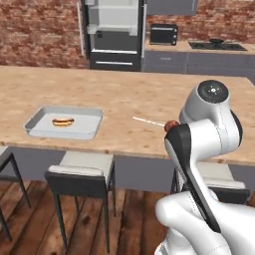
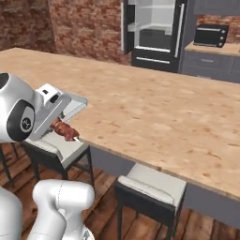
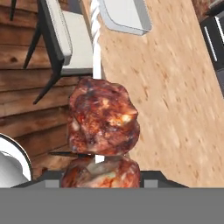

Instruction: Place the cold items (corn and pear) from the fridge in one tupperware on the dining counter. Place the warm items (kebab skewer and hot dog) in the stove area in another tupperware.

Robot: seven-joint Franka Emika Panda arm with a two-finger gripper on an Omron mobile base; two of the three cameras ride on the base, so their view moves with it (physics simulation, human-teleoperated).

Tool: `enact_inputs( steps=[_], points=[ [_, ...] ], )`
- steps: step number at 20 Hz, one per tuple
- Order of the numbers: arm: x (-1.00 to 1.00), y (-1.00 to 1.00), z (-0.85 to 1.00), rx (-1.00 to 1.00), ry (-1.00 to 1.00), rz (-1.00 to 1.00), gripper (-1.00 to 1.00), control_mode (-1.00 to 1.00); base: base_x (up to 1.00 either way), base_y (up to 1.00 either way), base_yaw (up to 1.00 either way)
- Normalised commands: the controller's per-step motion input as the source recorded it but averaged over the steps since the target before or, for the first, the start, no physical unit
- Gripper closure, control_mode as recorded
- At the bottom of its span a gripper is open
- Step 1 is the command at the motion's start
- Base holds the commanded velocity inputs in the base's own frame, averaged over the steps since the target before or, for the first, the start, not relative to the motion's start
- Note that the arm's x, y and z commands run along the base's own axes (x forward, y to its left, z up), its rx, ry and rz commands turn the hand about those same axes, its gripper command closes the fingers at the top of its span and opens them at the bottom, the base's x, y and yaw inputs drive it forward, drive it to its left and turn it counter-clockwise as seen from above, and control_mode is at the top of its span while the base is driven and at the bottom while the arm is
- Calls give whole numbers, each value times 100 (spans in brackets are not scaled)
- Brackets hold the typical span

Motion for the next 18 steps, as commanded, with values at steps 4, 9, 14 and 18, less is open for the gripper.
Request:
enact_inputs(
  steps=[4, 9, 14, 18],
  points=[
    [0, 0, 0, 0, 0, 0, 100, 100, 45, 100, -17],
    [0, 0, 0, 0, 0, 0, 100, 100, 60, 100, -15],
    [0, 0, 0, 0, 0, 0, 100, 100, 84, 100, -16],
    [0, 0, 0, 0, 0, 0, 100, 100, 82, 81, -38]
  ],
)
